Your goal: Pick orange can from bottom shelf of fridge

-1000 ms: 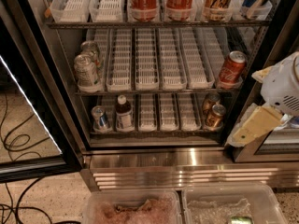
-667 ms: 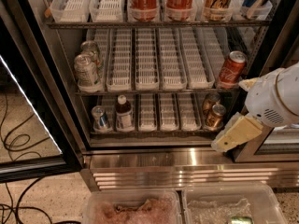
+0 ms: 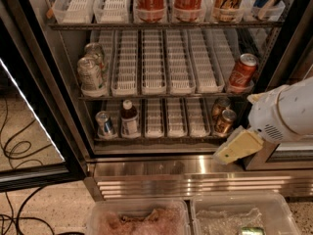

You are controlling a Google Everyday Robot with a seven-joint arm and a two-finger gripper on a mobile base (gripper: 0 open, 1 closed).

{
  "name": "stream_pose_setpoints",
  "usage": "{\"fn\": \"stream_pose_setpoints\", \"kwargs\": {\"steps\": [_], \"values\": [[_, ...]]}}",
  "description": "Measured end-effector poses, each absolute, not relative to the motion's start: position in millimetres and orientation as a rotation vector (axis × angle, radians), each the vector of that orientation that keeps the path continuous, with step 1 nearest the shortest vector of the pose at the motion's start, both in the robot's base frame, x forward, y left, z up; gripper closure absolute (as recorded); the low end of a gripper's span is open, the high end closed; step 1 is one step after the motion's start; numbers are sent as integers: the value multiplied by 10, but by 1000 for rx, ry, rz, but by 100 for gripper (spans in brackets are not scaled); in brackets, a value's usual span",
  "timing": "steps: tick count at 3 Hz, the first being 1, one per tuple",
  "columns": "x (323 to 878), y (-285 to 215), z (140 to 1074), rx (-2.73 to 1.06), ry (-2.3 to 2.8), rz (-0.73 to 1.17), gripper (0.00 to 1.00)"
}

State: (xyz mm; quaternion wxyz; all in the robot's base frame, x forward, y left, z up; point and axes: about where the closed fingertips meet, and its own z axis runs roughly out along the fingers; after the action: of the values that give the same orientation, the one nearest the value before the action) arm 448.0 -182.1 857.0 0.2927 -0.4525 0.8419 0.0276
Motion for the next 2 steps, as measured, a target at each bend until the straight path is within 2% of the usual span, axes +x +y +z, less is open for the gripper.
{"fn": "stream_pose_setpoints", "kwargs": {"steps": [1, 2], "values": [[4643, -1994, 8110, -1077, 2304, 94, 0], [4639, -1994, 8110, -1080, 2301, 93, 0]]}}
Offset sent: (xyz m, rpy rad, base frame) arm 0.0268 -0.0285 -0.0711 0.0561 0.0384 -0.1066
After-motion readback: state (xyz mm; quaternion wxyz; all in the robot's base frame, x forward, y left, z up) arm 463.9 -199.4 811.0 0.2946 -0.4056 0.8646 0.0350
